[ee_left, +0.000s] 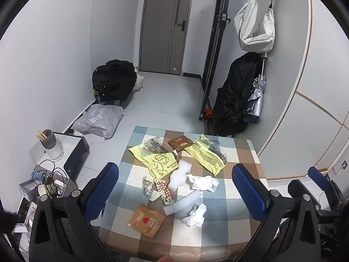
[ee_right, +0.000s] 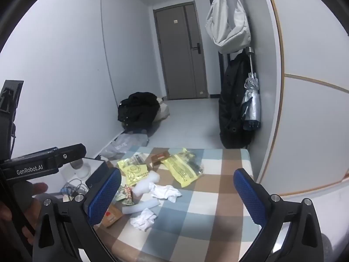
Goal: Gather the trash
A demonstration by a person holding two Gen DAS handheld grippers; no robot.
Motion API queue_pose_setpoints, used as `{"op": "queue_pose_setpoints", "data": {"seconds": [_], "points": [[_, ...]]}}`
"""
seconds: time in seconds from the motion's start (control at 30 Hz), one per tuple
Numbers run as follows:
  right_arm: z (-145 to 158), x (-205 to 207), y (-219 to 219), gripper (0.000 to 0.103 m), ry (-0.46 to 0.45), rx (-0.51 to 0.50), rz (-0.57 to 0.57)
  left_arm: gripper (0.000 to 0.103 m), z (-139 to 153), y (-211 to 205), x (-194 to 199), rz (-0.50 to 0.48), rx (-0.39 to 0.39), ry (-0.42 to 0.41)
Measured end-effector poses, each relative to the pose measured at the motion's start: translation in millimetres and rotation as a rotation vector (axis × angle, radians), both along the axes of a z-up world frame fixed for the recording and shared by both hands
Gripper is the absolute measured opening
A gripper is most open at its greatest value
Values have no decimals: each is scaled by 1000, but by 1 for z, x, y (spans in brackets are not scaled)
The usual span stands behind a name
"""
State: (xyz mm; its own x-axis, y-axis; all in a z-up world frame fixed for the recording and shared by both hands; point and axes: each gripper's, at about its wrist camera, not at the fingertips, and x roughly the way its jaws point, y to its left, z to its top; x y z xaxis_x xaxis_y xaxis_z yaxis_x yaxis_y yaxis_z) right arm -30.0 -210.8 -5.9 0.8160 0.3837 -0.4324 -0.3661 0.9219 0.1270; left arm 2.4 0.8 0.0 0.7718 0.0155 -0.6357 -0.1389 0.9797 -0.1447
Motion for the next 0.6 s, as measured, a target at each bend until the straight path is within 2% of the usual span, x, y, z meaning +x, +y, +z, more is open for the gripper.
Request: {"op": "queue_pose_setpoints", "data": {"seconds": [0.03, 0.13, 0.23, 0.37, 0.6], "points": [[0, 1, 1, 103, 3, 2, -2, 102, 1, -3, -4, -7, 27, -50], [1, 7, 7, 103, 1, 22, 2, 102, 1, -4, -6, -5, 21, -54], [5, -1, -2, 103, -41, 64, 3, 102, -2, -6, -10, 4, 14, -54], [7, -4, -1, 103, -34, 46, 4, 102, -5, 0, -2, -5, -1, -11], [12, -4, -1, 103, -25, 49, 14, 102, 0, -3, -5, 9, 33, -38]]}}
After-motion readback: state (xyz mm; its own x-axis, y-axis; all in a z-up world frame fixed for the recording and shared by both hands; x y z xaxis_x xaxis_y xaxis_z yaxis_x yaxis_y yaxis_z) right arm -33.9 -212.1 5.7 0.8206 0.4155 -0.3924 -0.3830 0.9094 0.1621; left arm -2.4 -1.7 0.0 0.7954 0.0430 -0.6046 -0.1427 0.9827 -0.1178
